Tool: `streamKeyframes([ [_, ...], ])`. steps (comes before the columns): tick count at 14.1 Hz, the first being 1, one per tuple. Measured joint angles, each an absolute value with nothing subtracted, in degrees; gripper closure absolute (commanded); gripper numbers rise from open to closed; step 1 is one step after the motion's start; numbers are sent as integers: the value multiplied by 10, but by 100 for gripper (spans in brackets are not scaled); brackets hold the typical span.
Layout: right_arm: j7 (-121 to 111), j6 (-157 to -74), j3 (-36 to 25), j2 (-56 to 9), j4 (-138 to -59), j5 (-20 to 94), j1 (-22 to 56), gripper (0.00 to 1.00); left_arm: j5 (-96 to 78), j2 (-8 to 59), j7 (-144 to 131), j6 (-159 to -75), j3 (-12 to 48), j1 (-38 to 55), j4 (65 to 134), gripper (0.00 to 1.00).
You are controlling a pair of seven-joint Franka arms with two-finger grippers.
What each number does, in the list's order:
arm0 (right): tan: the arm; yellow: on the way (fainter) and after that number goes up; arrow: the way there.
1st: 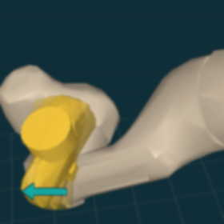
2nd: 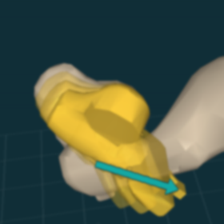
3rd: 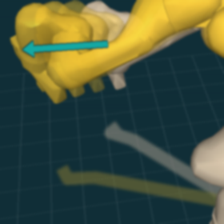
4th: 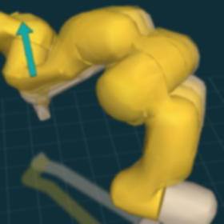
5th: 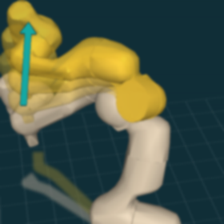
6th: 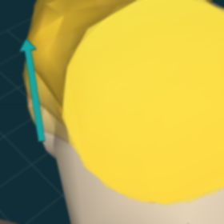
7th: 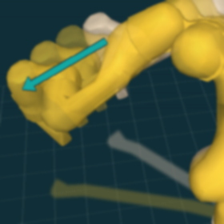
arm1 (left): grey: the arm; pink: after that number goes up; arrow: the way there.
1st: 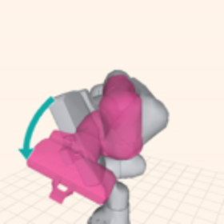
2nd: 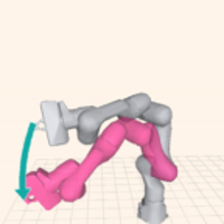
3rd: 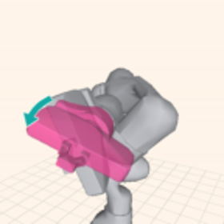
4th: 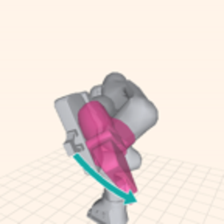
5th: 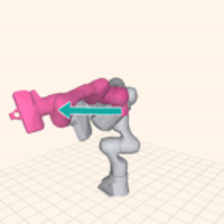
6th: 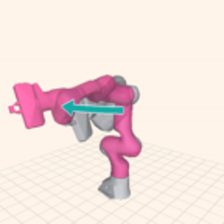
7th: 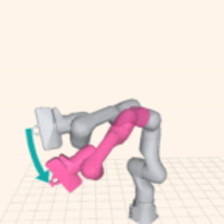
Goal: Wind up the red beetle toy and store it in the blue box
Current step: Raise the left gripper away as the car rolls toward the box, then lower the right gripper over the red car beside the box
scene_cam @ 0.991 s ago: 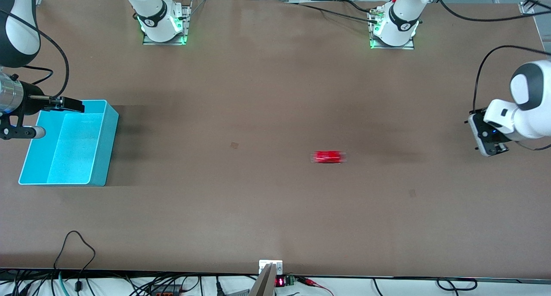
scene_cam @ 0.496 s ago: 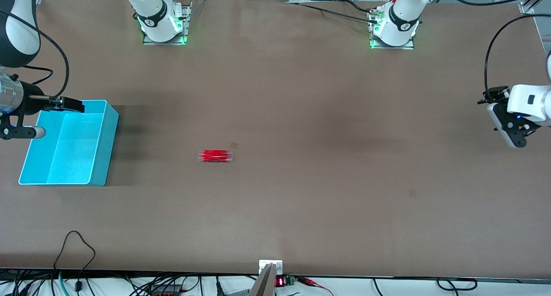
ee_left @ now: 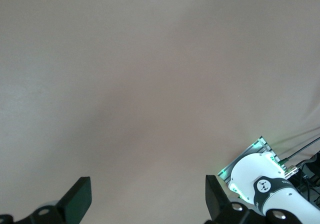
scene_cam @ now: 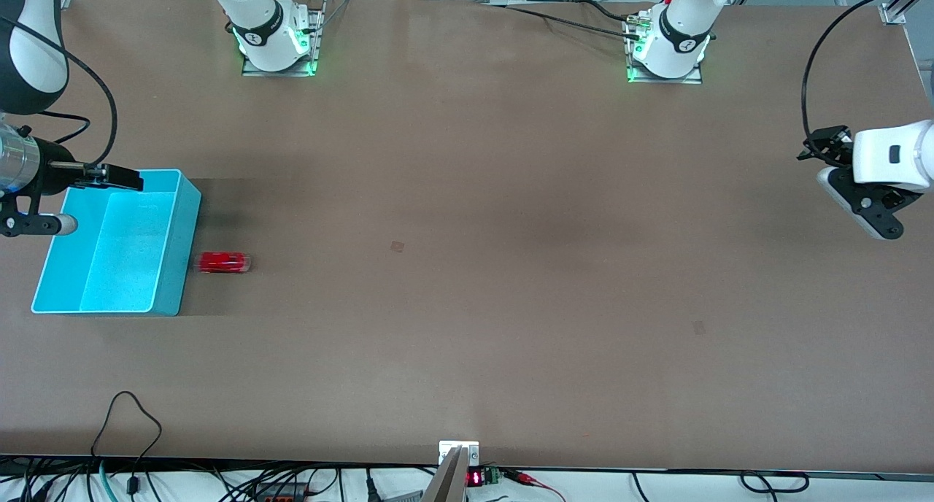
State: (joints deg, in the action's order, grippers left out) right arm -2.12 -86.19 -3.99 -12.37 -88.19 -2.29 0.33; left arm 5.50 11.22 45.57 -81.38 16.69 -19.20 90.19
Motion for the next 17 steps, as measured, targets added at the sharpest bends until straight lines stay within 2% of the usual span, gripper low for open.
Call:
streamKeyframes([
  [9,-26,-862,-39,-124,-882,-21,9,0,33,112,363,-814,184,-192,868,0],
  [15,-77,-879,-37,-143,-885,2,25,0,28,112,119,-815,203,-190,845,0],
  [17,-171,-918,-37,-157,-902,2,27,0,27,109,61,-833,171,-152,845,0],
])
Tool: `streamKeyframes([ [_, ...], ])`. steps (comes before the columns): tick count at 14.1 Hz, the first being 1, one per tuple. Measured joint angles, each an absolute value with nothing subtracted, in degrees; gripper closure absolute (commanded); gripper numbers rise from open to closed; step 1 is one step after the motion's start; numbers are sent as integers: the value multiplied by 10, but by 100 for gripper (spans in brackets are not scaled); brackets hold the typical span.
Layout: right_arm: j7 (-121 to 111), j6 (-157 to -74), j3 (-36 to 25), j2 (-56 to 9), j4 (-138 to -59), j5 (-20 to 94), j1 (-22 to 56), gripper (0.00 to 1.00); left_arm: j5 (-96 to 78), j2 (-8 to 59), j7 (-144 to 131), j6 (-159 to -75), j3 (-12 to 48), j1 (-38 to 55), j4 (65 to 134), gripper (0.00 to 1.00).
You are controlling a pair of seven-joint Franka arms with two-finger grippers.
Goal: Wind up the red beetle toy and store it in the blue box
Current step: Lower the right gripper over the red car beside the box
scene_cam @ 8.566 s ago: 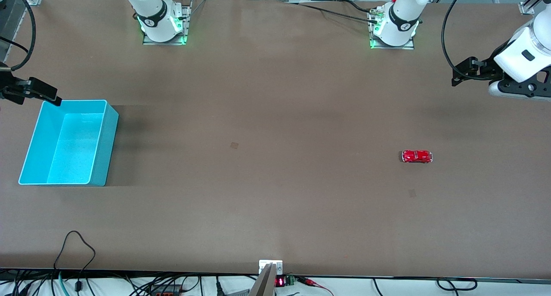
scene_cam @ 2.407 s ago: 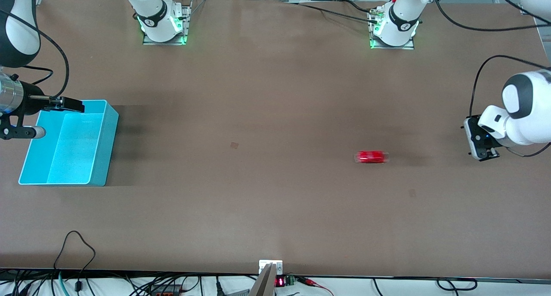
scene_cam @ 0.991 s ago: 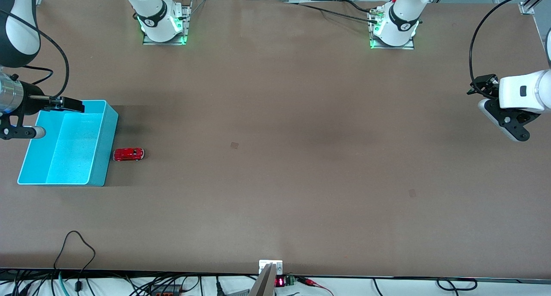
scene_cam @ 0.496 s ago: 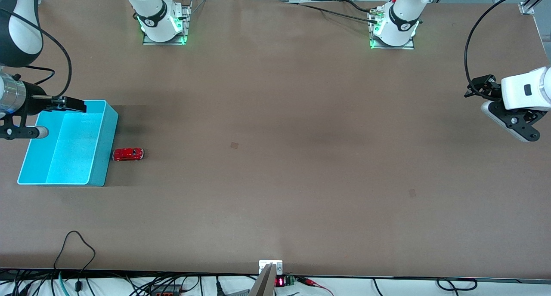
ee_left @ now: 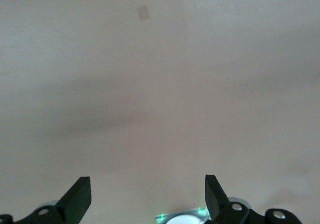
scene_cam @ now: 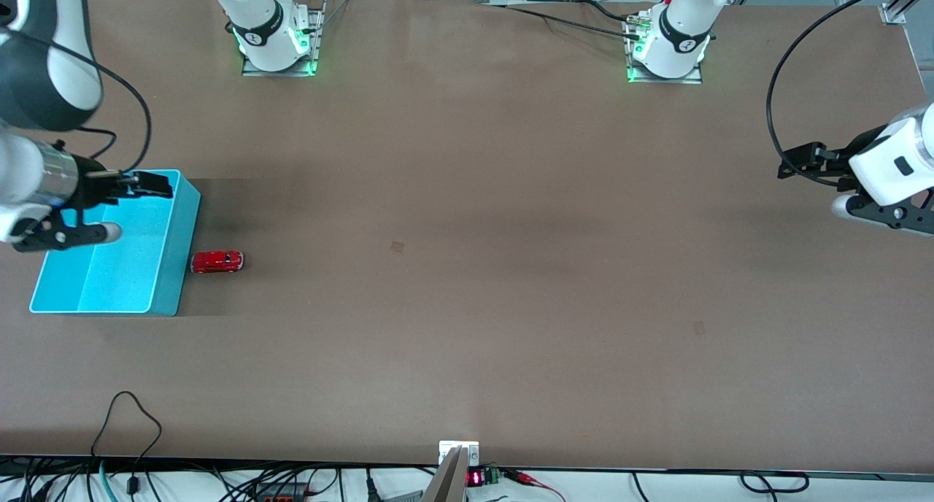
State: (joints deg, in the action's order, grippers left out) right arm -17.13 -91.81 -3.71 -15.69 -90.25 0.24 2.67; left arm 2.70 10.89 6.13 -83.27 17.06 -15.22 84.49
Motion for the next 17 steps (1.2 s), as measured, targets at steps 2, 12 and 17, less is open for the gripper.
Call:
streamKeyframes([
  [2,-296,-965,-37,-164,-932,2,26,0,14,96,45,-859,68,-51,847,0],
  [12,-750,-1235,68,-171,-1108,-76,-59,0,-7,-17,39,-938,-23,26,973,0],
  [17,-820,-1326,70,-202,-1155,-80,-60,0,-7,-17,39,-934,-23,29,971,0],
])
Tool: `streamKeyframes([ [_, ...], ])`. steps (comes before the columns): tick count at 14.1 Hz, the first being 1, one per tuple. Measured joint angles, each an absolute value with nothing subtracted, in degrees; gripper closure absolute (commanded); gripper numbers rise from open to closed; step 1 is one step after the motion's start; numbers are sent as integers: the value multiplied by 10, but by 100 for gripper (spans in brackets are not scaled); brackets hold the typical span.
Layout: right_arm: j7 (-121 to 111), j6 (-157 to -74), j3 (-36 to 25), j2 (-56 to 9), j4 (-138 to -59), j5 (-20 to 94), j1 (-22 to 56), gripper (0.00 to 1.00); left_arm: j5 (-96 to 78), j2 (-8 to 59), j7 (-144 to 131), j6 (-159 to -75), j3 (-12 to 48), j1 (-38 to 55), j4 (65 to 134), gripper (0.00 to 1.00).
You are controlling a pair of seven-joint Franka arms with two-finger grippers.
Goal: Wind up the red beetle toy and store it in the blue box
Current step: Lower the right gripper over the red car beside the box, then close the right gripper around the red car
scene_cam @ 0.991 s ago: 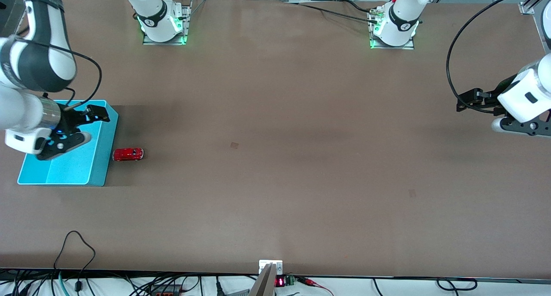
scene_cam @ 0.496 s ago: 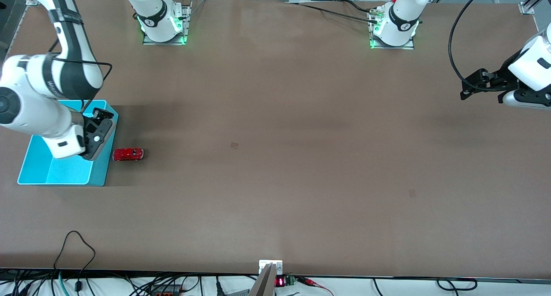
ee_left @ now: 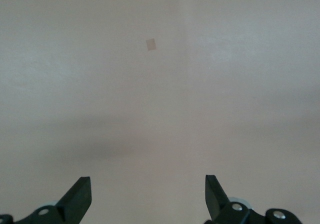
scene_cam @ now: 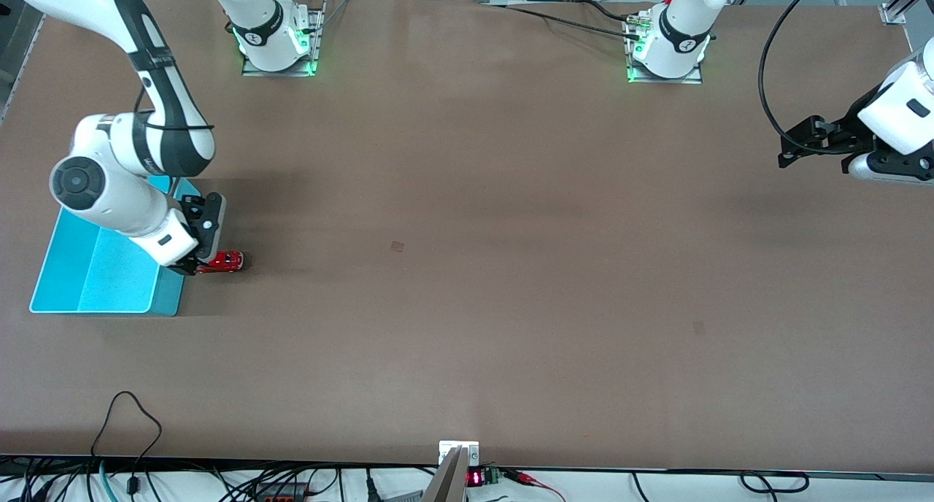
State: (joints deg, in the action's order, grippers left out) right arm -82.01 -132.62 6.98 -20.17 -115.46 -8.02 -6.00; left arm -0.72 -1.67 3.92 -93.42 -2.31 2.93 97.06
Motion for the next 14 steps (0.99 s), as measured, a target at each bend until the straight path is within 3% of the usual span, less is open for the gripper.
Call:
streamKeyframes([
  [7,-867,-1412,70,-260,-1163,-81,-70,0,-7,-17,39,-922,-22,37,968,0],
  [14,-878,-1432,67,-281,-1163,-81,-84,0,-7,-17,39,-922,-16,39,968,0],
])
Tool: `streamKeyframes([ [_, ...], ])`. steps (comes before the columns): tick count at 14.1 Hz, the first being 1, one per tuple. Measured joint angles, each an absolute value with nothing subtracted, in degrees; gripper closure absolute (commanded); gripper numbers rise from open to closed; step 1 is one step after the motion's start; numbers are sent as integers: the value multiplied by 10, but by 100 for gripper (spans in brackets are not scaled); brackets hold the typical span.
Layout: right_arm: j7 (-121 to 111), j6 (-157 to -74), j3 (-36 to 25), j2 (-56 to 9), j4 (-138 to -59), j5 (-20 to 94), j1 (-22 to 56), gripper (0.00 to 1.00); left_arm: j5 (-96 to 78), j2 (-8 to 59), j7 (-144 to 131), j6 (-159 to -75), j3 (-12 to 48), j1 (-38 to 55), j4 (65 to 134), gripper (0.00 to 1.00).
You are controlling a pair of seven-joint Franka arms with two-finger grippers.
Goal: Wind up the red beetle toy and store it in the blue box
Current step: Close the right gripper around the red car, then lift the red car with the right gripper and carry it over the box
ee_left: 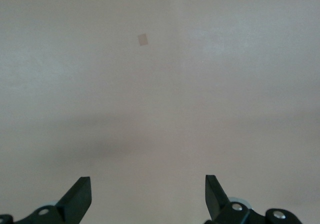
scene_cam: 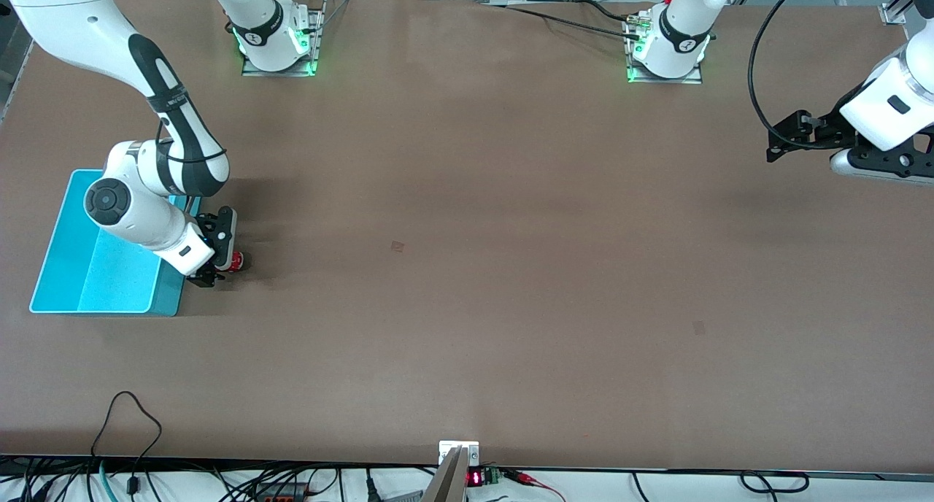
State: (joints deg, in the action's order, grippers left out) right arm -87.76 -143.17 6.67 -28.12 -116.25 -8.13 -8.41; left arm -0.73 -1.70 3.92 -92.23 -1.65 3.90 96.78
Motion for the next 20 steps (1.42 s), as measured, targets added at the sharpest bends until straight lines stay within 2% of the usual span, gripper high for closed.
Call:
streamKeyframes([
  [6,-879,-1451,60,-299,-1162,-81,-96,0,-7,-17,39,-922,-16,39,967,0],
  [7,-879,-1451,60,-300,-1162,-81,-96,7,-7,-17,39,-922,-16,39,967,0],
  [10,-879,-1453,60,-304,-1162,-81,-96,37,-7,-17,39,-922,-16,39,967,0],
  [12,-879,-1453,60,-304,-1162,-81,-96,63,-7,-17,39,-921,-16,39,967,0],
  [14,-879,-1455,60,-304,-1162,-81,-96,97,-7,-17,39,-921,-16,39,967,0],
  [15,-879,-1455,60,-303,-1161,-81,-96,100,-7,-17,39,-921,-16,39,967,0],
  [20,-879,-1455,60,-303,-1161,-81,-95,100,-7,-17,39,-921,-16,39,967,0],
])
